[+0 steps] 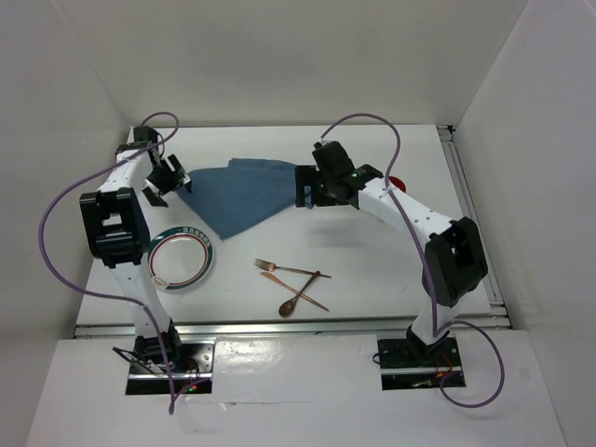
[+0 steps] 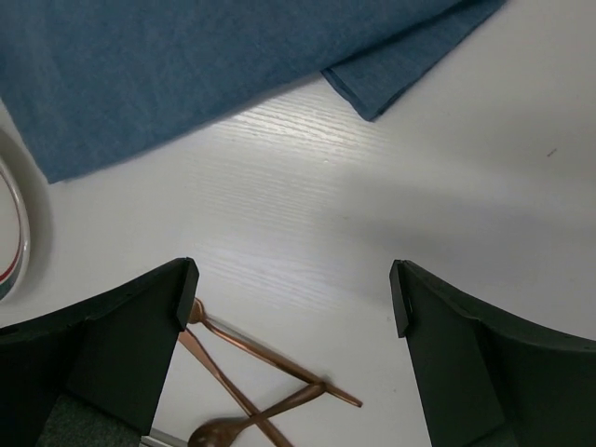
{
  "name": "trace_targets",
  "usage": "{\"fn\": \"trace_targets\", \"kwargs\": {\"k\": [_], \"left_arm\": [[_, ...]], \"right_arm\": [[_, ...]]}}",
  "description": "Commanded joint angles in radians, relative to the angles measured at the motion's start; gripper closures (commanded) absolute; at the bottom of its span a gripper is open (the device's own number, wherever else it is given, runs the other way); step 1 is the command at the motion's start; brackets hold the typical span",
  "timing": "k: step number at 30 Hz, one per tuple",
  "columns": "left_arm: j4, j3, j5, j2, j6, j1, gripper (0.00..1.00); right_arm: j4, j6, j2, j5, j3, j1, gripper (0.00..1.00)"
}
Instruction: Set the dinner table for one person
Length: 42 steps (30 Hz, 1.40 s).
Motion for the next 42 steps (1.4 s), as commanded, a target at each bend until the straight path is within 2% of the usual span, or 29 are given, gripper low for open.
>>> {"fn": "trace_targets", "kwargs": {"k": [1,5,7,10,12,13,14,15,16,21,24,30,32,35,42], "left_arm": [[-0.018,0.092,0.035,0.092,-0.062,0.012,0.09],[-0.030,0.199,0.067,0.195,-0.083,0.012,0.08],[-0.030,0.257,0.081,0.269,-0.083,0.003,0.02],[-0.030,0.285,0.092,0.334,-0.094,0.003,0.02],[-0.030,0.307,0.118,0.345,-0.094,0.003,0.26],[-0.030,0.307,0.118,0.355,-0.085,0.003,0.43],[-0.030,0.307,0.135,0.355,-0.085,0.003,0.80],[-0.030,0.307,0.145,0.339,-0.076,0.003,0.97],[-0.040,0.317,0.155,0.329,-0.076,0.003,1.00],[-0.050,0.282,0.224,0.148,-0.009,-0.020,1.00],[-0.050,0.250,0.195,0.033,0.016,-0.083,1.00],[-0.099,0.250,0.196,-0.082,0.029,-0.199,1.00],[-0.114,0.259,0.181,-0.124,0.029,-0.251,1.00],[-0.125,0.282,0.169,-0.171,0.016,-0.314,1.00],[-0.163,0.380,0.149,-0.182,-0.013,-0.382,1.00]], "right_arm": [[0.064,-0.025,-0.016,-0.054,-0.014,-0.005,0.03],[0.073,-0.062,0.007,-0.065,-0.002,0.061,0.12],[0.082,-0.062,0.032,-0.065,0.010,0.107,0.12],[0.091,-0.062,0.079,-0.093,0.039,0.165,0.10],[0.091,-0.028,0.102,-0.093,0.058,0.188,0.08],[0.091,-0.016,0.112,-0.082,0.071,0.201,0.07],[0.091,-0.005,0.121,-0.094,0.082,0.201,0.06],[0.091,0.016,0.133,-0.094,0.082,0.201,0.06],[0.100,0.027,0.133,-0.114,0.082,0.213,0.06],[0.180,0.081,0.194,-0.100,0.104,0.291,0.06],[0.223,0.111,0.260,-0.091,0.151,0.313,0.05],[0.236,0.140,0.383,-0.024,0.284,0.343,0.05],[0.225,0.140,0.405,0.025,0.309,0.366,0.02],[0.278,0.140,0.394,0.077,0.267,0.388,0.02],[0.346,0.252,0.357,0.284,0.173,0.429,0.02]]}}
